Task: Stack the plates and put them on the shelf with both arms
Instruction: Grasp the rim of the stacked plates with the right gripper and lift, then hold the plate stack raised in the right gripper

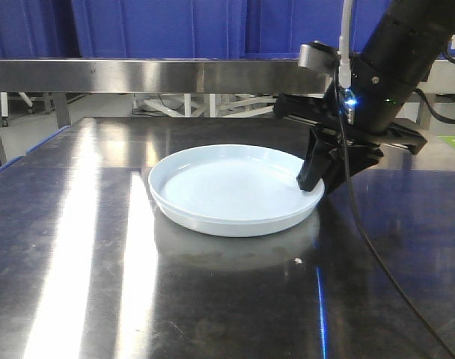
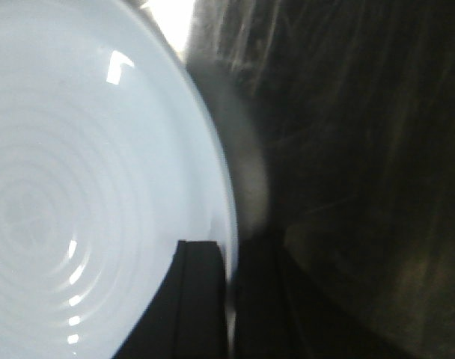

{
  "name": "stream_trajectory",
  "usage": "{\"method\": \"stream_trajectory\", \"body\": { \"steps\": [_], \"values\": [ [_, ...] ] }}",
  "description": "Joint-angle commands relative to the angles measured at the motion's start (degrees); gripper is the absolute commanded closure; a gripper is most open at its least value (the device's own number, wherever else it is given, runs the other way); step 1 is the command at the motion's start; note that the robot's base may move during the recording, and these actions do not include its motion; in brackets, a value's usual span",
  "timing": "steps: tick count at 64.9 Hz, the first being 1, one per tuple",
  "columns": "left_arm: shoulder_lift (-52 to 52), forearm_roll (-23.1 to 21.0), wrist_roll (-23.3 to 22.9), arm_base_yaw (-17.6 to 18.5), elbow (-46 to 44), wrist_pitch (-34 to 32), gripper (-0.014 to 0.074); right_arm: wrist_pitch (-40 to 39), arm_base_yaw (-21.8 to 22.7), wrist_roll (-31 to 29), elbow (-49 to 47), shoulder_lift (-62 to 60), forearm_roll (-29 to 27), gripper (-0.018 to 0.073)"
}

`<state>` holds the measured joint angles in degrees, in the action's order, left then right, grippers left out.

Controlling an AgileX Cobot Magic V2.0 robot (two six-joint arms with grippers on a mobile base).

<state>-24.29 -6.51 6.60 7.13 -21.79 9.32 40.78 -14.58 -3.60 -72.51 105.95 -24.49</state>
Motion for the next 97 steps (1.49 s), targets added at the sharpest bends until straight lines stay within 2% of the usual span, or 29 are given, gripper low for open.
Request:
{"method": "stream_trajectory", "body": {
  "steps": [1,8,23,44,56,82,91,97],
  "values": [
    [-0.29,-0.16,0.1,-0.08,-1.74,-4.5,0.0514,-0.71,-0.16,1.62,-1.27,-2.54,-0.9,0.0508],
    [-0.29,-0.16,0.1,-0.08,-1.74,-4.5,0.0514,-1.72,-0.16,3.6,-1.27,-3.76,-0.9,0.0503],
    [-0.29,-0.16,0.1,-0.08,-1.74,-4.5,0.0514,-6.74,1.52,3.91,0.27,-9.29,0.13,0.0503],
    [-0.29,-0.16,0.1,-0.08,-1.74,-4.5,0.0514,-28.9,6.83,4.83,15.27,-25.2,4.8,0.0503],
    [-0.29,-0.16,0.1,-0.08,-1.74,-4.5,0.0514,-38.66,7.86,4.83,23.83,-34.35,7.22,0.0503],
    [-0.29,-0.16,0.1,-0.08,-1.74,-4.5,0.0514,-44.1,7.64,4.83,38.69,-53.29,8.94,0.0503],
    [-0.29,-0.16,0.1,-0.08,-1.74,-4.5,0.0514,-46.21,7.64,4.83,44.18,-59.85,13.29,0.0503],
    [-0.29,-0.16,0.1,-0.08,-1.74,-4.5,0.0514,-46.83,7.64,4.83,46.87,-64.1,18.61,0.0503]
  ]
}}
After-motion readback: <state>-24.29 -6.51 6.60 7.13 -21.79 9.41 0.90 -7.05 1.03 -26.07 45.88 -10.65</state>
